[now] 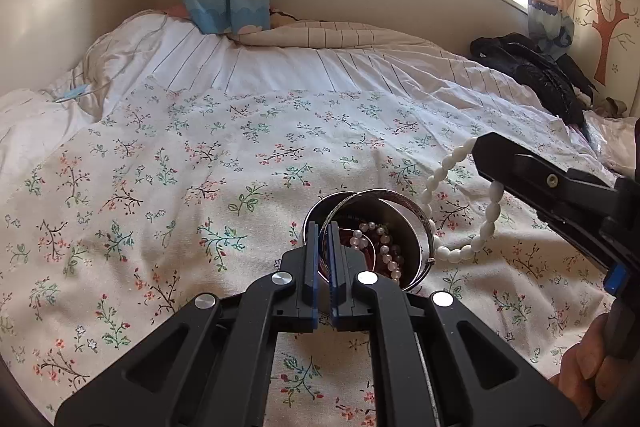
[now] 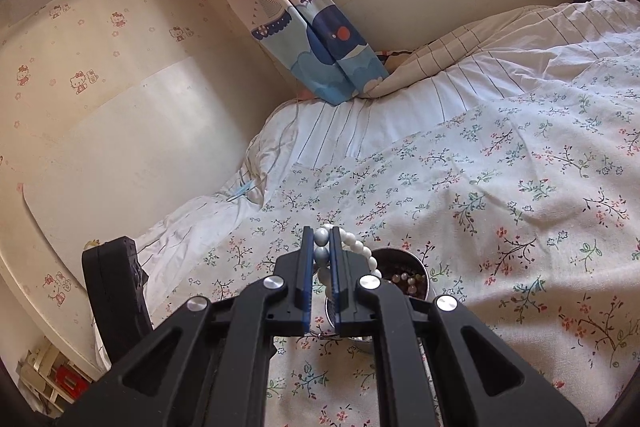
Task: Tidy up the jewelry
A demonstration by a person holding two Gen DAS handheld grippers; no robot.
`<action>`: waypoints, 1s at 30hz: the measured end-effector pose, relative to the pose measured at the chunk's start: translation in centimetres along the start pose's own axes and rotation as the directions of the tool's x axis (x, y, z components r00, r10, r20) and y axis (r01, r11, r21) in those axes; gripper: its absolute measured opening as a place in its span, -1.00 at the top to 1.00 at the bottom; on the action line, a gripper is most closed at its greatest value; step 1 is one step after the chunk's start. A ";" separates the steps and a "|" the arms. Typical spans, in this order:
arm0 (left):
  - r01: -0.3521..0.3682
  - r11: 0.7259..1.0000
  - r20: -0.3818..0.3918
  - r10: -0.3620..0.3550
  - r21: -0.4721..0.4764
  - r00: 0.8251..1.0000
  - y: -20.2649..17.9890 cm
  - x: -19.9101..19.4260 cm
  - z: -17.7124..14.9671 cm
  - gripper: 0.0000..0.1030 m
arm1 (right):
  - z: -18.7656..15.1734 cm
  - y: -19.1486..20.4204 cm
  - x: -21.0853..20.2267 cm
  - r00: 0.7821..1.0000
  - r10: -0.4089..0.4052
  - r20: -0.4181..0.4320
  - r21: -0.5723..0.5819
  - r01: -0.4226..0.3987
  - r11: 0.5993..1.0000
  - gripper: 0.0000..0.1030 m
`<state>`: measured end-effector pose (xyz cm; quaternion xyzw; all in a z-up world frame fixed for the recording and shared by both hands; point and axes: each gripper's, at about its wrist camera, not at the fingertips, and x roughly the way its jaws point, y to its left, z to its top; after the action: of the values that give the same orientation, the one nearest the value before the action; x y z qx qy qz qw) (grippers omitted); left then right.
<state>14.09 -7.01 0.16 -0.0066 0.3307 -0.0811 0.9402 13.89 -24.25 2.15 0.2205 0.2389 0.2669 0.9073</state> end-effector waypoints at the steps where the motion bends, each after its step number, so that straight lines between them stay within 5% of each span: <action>1: 0.000 1.000 -0.002 0.000 0.002 1.000 0.0 0.2 0.0 0.93 | 0.0 -0.1 0.2 1.000 -0.003 -0.003 -0.002 0.003 1.000 0.84; 9: 0.020 1.000 -0.042 -0.019 0.014 0.999 -0.5 2.7 0.4 0.92 | 0.0 -0.9 2.9 0.999 -0.034 -0.042 -0.017 0.033 0.999 0.83; 12: 0.027 1.000 -0.096 -0.027 -0.005 0.995 0.0 4.6 0.4 0.87 | -0.4 -2.1 6.1 0.988 -0.038 -0.151 0.019 0.041 0.999 0.82; 18: 0.015 1.000 -0.082 -0.016 -0.021 0.997 1.0 4.0 0.2 0.84 | -0.6 -2.9 5.8 0.990 -0.057 -0.132 0.041 0.063 0.997 0.53; 25: -0.022 0.999 -0.074 0.019 -0.036 0.997 1.7 2.3 -0.1 0.42 | -0.9 -2.7 4.3 0.988 -0.094 -0.119 0.048 0.101 0.994 0.34; 27: -0.040 0.999 -0.065 0.038 -0.028 0.997 1.6 1.7 -0.2 0.21 | -1.3 -2.5 3.9 0.982 -0.134 -0.130 0.031 0.139 0.990 -0.03; 30: -0.062 0.998 -0.050 0.062 -0.005 0.997 1.1 0.4 -0.6 -0.07 | -2.0 -2.0 3.2 0.972 -0.184 -0.147 0.001 0.186 0.983 -0.20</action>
<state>14.18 -5.95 -0.58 0.0024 0.3545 -0.0508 0.9337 15.89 -23.31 -1.52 0.1837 0.3260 0.1948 0.9067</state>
